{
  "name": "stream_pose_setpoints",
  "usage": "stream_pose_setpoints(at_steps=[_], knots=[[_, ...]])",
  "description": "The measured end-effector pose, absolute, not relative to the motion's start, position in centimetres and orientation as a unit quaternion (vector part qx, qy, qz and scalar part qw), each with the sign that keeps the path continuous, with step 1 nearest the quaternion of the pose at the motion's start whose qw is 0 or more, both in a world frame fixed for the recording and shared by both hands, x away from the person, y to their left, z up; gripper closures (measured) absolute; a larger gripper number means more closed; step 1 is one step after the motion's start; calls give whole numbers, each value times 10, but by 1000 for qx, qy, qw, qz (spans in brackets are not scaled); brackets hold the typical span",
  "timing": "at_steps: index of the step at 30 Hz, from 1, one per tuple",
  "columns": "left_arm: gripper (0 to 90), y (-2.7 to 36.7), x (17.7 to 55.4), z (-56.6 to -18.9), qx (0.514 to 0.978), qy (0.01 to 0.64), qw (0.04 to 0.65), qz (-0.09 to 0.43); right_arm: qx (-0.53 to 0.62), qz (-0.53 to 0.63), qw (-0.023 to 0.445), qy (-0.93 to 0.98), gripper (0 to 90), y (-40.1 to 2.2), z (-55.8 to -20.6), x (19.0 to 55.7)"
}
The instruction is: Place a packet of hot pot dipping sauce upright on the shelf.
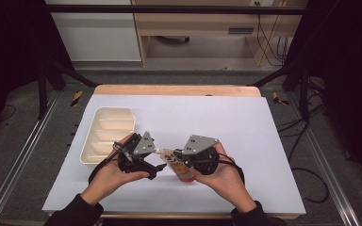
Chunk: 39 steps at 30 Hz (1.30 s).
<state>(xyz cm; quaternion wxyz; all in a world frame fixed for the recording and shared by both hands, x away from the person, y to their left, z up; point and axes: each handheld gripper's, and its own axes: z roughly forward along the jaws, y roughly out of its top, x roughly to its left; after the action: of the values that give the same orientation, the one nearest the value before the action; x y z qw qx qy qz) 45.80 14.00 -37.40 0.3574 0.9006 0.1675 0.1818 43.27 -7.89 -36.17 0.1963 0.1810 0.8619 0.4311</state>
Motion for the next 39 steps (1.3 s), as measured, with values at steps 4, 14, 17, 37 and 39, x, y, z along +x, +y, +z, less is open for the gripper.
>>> stream_pose_setpoints(at_steps=[4, 14, 17, 37, 39], knots=[[138, 132, 464, -372, 908, 150, 350, 173, 178, 431, 194, 863, 900, -80, -362, 432], [275, 120, 468, -372, 919, 121, 339, 160, 170, 432, 190, 865, 899, -79, -362, 429], [322, 120, 469, -371, 921, 119, 339, 152, 170, 432, 190, 865, 898, -79, -362, 429], [752, 120, 460, -372, 932, 91, 325, 133, 194, 426, 199, 861, 577, -90, -369, 427], [753, 121, 460, -372, 932, 90, 326, 133, 203, 424, 199, 860, 500, -93, -372, 426]])
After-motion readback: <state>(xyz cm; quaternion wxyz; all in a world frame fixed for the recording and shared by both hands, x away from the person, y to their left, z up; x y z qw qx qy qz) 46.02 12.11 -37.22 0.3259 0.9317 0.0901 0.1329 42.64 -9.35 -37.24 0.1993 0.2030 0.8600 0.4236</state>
